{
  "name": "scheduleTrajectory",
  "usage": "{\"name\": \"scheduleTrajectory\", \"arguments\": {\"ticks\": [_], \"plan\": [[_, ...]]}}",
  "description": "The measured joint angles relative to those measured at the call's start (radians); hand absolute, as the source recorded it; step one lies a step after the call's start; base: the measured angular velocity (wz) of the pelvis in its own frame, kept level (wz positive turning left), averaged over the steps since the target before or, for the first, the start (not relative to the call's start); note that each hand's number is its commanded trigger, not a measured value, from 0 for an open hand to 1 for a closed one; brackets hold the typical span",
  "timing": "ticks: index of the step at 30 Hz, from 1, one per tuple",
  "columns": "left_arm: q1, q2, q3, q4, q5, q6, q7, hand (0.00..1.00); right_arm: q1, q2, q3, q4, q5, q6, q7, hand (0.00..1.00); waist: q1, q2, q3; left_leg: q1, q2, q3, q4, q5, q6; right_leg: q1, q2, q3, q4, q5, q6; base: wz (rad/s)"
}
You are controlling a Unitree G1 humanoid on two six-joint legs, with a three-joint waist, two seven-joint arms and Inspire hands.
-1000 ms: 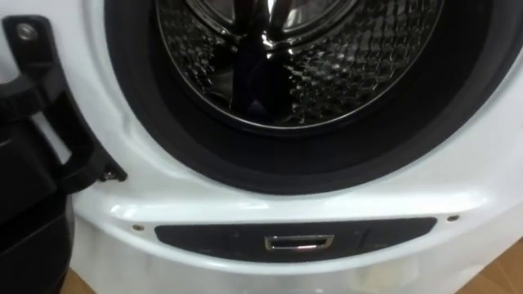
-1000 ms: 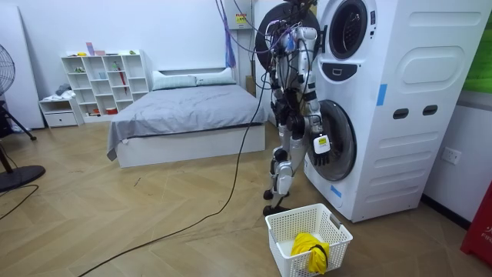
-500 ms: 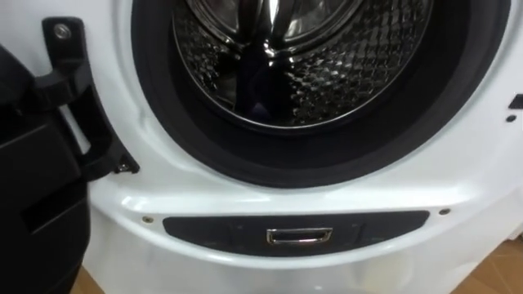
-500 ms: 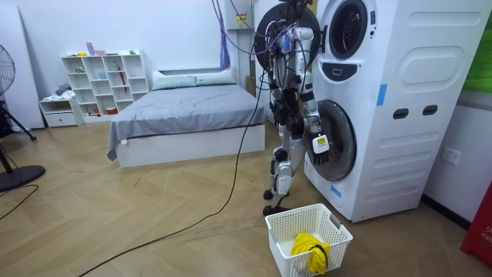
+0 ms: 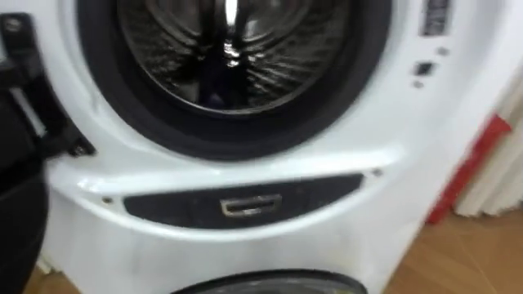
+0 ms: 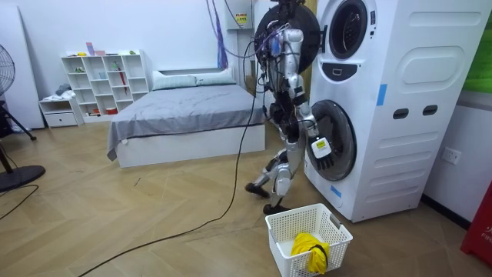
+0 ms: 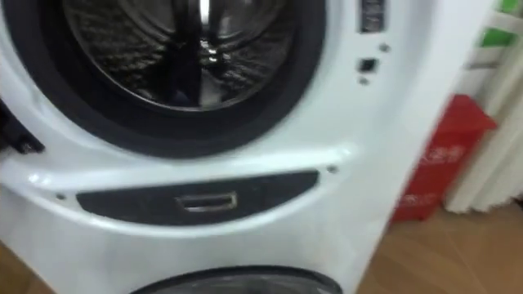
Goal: Pick clothes from washing machine
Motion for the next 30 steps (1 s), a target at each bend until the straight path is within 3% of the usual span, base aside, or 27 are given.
{"name": "scheduleTrajectory", "arguments": {"ticks": [1, 2, 3, 4, 5, 6, 7, 8, 9, 10, 11, 12, 13, 14, 15, 16, 18, 20, 21, 24, 25, 29, 30], "plan": [[-0.027, 0.0, -0.017, -0.002, -0.006, -0.007, -0.002, 0.0, -0.005, 0.001, -0.01, -0.001, 0.007, 0.001, -0.003, 0.0, 0.001, 0.007, 0.0006, 0.054, 0.017, 0.01, -0.123, -0.064, -0.043, -0.042, -0.005, -0.005, 0.043, 0.002, -0.003, 0.12], [-0.035, 0.001, -0.031, -0.008, -0.016, -0.009, -0.003, 0.0, -0.007, 0.001, -0.02, -0.003, 0.007, 0.001, -0.003, 0.0, 0.004, 0.005, 0.0017, 0.08, 0.019, 0.029, -0.192, -0.1, -0.041, -0.066, -0.01, -0.006, 0.062, 0.007, -0.006, 0.15], [-0.044, 0.001, -0.052, -0.019, -0.025, -0.011, -0.003, 0.0, -0.017, 0.005, -0.043, -0.005, 0.008, 0.0, -0.004, 0.0, 0.01, 0.007, 0.0048, 0.122, 0.024, 0.075, -0.323, -0.15, -0.035, -0.111, -0.02, -0.004, 0.102, 0.021, -0.012, 0.17], [-0.059, 0.001, -0.075, -0.029, -0.023, -0.011, -0.003, 0.0, -0.03, 0.009, -0.067, -0.004, 0.007, 0.0, -0.009, 0.0, 0.023, 0.008, 0.0059, 0.145, 0.009, 0.089, -0.431, -0.17, -0.014, -0.179, -0.04, 0.003, 0.176, 0.036, -0.019, 0.17], [-0.062, 0.002, -0.083, -0.033, -0.023, -0.012, -0.002, 0.0, -0.034, 0.012, -0.081, -0.004, 0.009, -0.002, -0.011, 0.0, 0.027, 0.004, 0.0084, 0.154, -0.003, 0.085, -0.467, -0.172, -0.01, -0.224, -0.059, 0.005, 0.236, 0.045, -0.022, 0.08], [-0.062, 0.01, -0.093, -0.032, -0.022, -0.014, 0.0, 0.0, -0.039, 0.018, -0.097, -0.015, 0.014, -0.005, -0.013, 0.0, 0.036, -0.01, 0.0133, 0.16, -0.027, 0.05, -0.504, -0.176, 0.012, -0.304, -0.061, 0.013, 0.257, 0.04, 0.013, -0.14], [-0.058, 0.021, -0.094, -0.03, -0.022, -0.015, 0.002, 0.0, -0.043, 0.026, -0.095, -0.028, 0.014, -0.005, -0.014, 0.0, 0.052, -0.017, 0.0106, 0.144, -0.039, 0.035, -0.492, -0.182, 0.026, -0.327, -0.04, 0.037, 0.2, 0.081, 0.021, -0.23], [-0.041, 0.049, -0.097, -0.015, -0.023, -0.015, 0.004, 0.0, -0.042, 0.043, -0.081, -0.033, 0.017, -0.007, -0.014, 0.0, 0.054, -0.044, 0.0056, 0.109, -0.067, 0.032, -0.46, -0.189, 0.039, -0.323, -0.047, 0.037, 0.092, 0.233, -0.023, -0.13], [-0.025, 0.043, -0.097, 0.004, -0.021, -0.013, 0.004, 0.0, -0.036, 0.04, -0.075, -0.03, 0.022, -0.008, -0.015, 0.0, 0.044, -0.039, 0.0006, 0.101, -0.078, 0.039, -0.448, -0.191, 0.045, -0.288, -0.057, 0.034, 0.027, 0.254, -0.017, 0.17], [-0.016, 0.037, -0.102, 0.014, -0.023, -0.019, 0.003, 0.0, -0.035, 0.035, -0.07, -0.02, 0.026, -0.014, -0.017, 0.0, 0.027, -0.024, 0.0093, 0.1, -0.094, 0.047, -0.46, -0.18, 0.072, -0.271, -0.067, 0.04, -0.013, 0.298, -0.006, 0.26], [-0.013, 0.036, -0.103, 0.028, -0.025, -0.024, 0.001, 0.0, -0.033, 0.034, -0.069, -0.019, 0.032, -0.014, -0.018, 0.0, 0.025, -0.021, 0.0103, 0.101, -0.103, 0.063, -0.473, -0.166, 0.096, -0.267, -0.076, 0.058, -0.03, 0.32, 0.007, 0.26], [-0.005, 0.038, -0.102, 0.047, -0.035, -0.029, 0.002, 0.0, -0.036, 0.03, -0.074, -0.024, 0.056, -0.014, -0.017, 0.0, 0.019, -0.011, 0.0088, 0.097, -0.115, 0.095, -0.493, -0.149, 0.121, -0.261, -0.092, 0.102, -0.06, 0.356, 0.036, 0.41], [0.011, 0.042, -0.101, 0.06, -0.034, -0.029, 0.004, 0.0, -0.02, 0.029, -0.084, -0.027, 0.1, -0.014, -0.008, 0.0, -0.002, -0.007, 0.0087, 0.094, -0.116, 0.14, -0.487, -0.135, 0.131, -0.26, -0.123, 0.136, 0.003, 0.314, 0.077, 0.6], [0.019, 0.042, -0.101, 0.062, -0.035, -0.029, 0.004, 0.0, -0.009, 0.029, -0.09, -0.029, 0.134, -0.014, -0.005, 0.0, -0.014, 0.0, 0.0079, 0.094, -0.115, 0.158, -0.489, -0.128, 0.133, -0.26, -0.143, 0.139, 0.075, 0.258, 0.092, 0.91], [0.036, 0.041, -0.102, 0.06, -0.034, -0.03, 0.004, 0.0, 0.006, 0.027, -0.104, -0.032, 0.185, -0.012, 0.0, 0.0, -0.024, -0.004, -0.0016, 0.099, -0.115, 0.183, -0.512, -0.107, 0.132, -0.257, -0.18, 0.15, 0.234, 0.157, 0.114, 0.94], [0.043, 0.04, -0.101, 0.061, -0.033, -0.03, 0.004, 0.0, 0.006, 0.023, -0.11, -0.029, 0.185, -0.01, 0.004, 0.0, -0.028, -0.005, -0.0079, 0.11, -0.121, 0.201, -0.548, -0.077, 0.132, -0.237, -0.207, 0.168, 0.357, 0.099, 0.129, 0.86], [0.046, 0.042, -0.085, 0.062, -0.022, -0.03, 0.004, 0.0, 0.007, 0.021, -0.102, -0.014, 0.177, -0.01, 0.004, 0.0, -0.016, -0.02, -0.0098, 0.13, -0.141, 0.205, -0.617, -0.023, 0.133, -0.169, -0.229, 0.204, 0.454, 0.037, 0.142, 0.57], [0.059, 0.04, -0.056, 0.06, -0.022, -0.03, 0.005, 0.0, 0.009, 0.021, -0.089, 0.003, 0.166, -0.016, 0.012, 0.0, 0.003, -0.038, -0.0149, 0.134, -0.152, 0.209, -0.66, 0.011, 0.128, -0.072, -0.231, 0.217, 0.413, -0.002, 0.137, 0.09], [0.067, 0.041, -0.032, 0.06, -0.025, -0.03, 0.008, 0.0, 0.007, 0.023, -0.068, 0.018, 0.156, -0.021, 0.018, 0.0, 0.019, -0.049, -0.0137, 0.126, -0.155, 0.221, -0.665, 0.021, 0.12, -0.007, -0.225, 0.214, 0.314, -0.037, 0.149, -0.28], [0.068, 0.039, -0.003, 0.06, -0.027, -0.032, 0.012, 0.0, 0.005, 0.023, -0.008, 0.039, 0.144, -0.027, 0.039, 0.0, 0.042, -0.082, -0.0113, 0.091, -0.159, 0.237, -0.655, 0.039, 0.099, 0.06, -0.194, 0.202, 0.059, -0.062, 0.159, -0.42], [0.065, 0.035, -0.003, 0.061, -0.032, -0.038, 0.023, 0.0, -0.001, 0.023, 0.013, 0.053, 0.145, -0.034, 0.046, 0.0, 0.05, -0.088, -0.0135, 0.073, -0.159, 0.242, -0.656, 0.048, 0.092, 0.067, -0.179, 0.204, -0.008, -0.049, 0.142, -0.44], [0.064, 0.029, -0.003, 0.063, -0.037, -0.064, 0.045, 0.0, -0.001, 0.024, 0.042, 0.08, 0.143, -0.035, 0.047, 0.0, 0.058, -0.096, -0.0142, 0.07, -0.132, 0.227, -0.665, 0.063, 0.076, 0.078, -0.141, 0.219, -0.079, -0.009, 0.117, -0.26], [0.064, 0.029, -0.003, 0.063, -0.036, -0.065, 0.051, 0.0, -0.001, 0.026, 0.042, 0.081, 0.142, -0.035, 0.047, 0.0, 0.056, -0.103, -0.0093, 0.066, -0.13, 0.212, -0.664, 0.065, 0.072, 0.077, -0.136, 0.218, -0.081, -0.007, 0.114, -0.03]]}}
